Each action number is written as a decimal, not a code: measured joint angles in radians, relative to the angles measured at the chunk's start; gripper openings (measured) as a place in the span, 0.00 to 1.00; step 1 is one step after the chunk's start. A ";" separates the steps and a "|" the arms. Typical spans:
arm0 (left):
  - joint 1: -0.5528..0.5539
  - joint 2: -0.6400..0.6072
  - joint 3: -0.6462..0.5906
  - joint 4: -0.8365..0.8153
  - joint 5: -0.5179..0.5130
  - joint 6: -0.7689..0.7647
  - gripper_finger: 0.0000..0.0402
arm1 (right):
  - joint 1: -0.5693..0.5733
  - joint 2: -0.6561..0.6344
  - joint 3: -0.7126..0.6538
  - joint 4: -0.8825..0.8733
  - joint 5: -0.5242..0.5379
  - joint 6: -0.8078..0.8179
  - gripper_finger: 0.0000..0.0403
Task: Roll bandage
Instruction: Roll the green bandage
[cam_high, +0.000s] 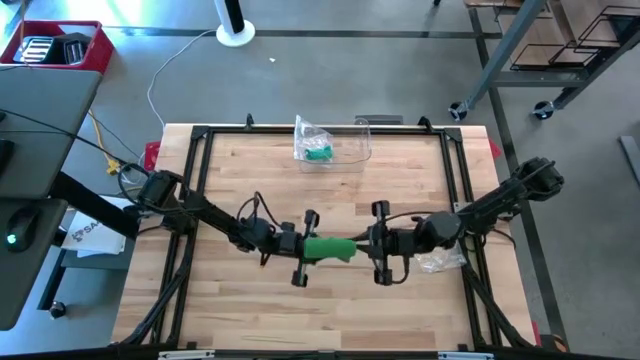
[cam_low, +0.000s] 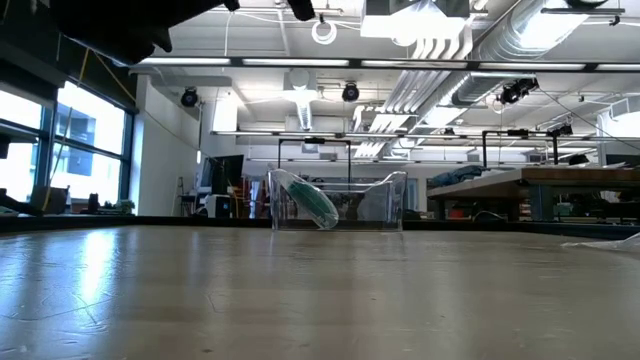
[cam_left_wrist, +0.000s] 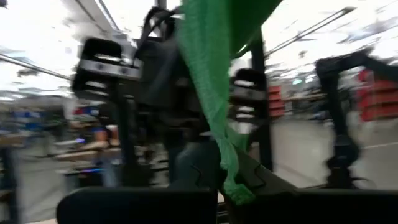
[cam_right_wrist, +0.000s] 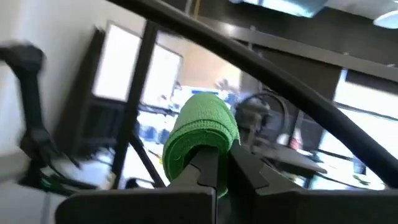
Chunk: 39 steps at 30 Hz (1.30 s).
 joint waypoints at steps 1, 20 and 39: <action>-0.007 0.007 0.000 0.013 0.012 -0.013 0.00 | 0.006 0.000 0.000 -0.012 0.033 -0.021 0.01; -0.120 0.017 -0.001 0.044 -0.092 -0.022 0.13 | 0.095 -0.001 0.000 -0.125 0.283 -0.234 0.01; -0.152 -0.133 -0.071 -0.387 -0.181 -0.020 0.51 | 0.141 -0.074 0.001 -0.173 0.323 -0.231 0.02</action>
